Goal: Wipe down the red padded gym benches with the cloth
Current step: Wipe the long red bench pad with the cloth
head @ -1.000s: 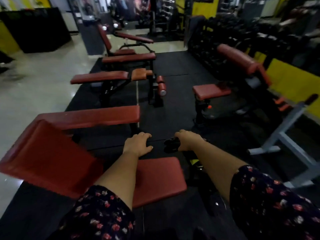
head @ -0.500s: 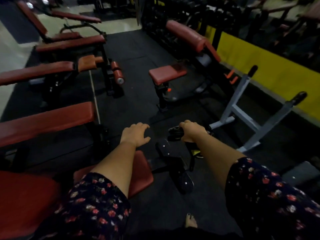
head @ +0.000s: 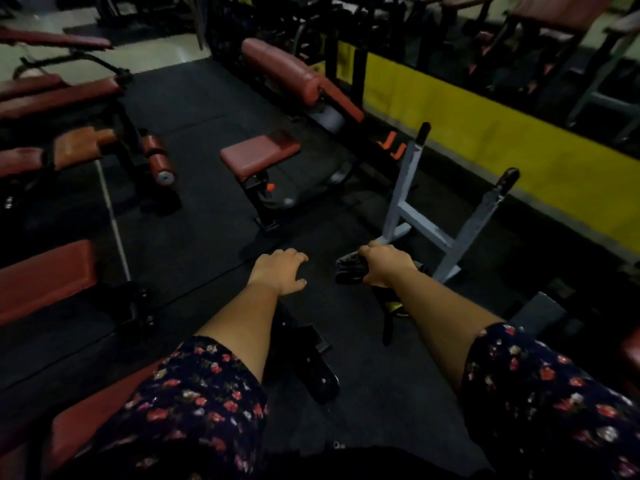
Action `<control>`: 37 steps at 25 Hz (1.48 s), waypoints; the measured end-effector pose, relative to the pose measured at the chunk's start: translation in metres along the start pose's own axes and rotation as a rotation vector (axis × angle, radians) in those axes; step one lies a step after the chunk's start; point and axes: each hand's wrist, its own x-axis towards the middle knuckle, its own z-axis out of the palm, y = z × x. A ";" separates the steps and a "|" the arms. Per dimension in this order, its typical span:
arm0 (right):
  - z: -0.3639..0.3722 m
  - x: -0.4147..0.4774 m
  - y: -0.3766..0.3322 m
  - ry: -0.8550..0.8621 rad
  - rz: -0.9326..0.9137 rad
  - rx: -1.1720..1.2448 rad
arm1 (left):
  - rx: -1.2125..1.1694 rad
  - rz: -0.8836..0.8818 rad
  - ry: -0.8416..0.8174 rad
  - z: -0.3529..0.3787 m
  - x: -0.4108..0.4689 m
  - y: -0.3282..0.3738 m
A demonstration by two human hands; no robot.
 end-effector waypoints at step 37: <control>-0.151 0.328 0.196 0.009 -0.008 0.095 | -0.292 -0.155 0.117 -0.113 0.377 0.008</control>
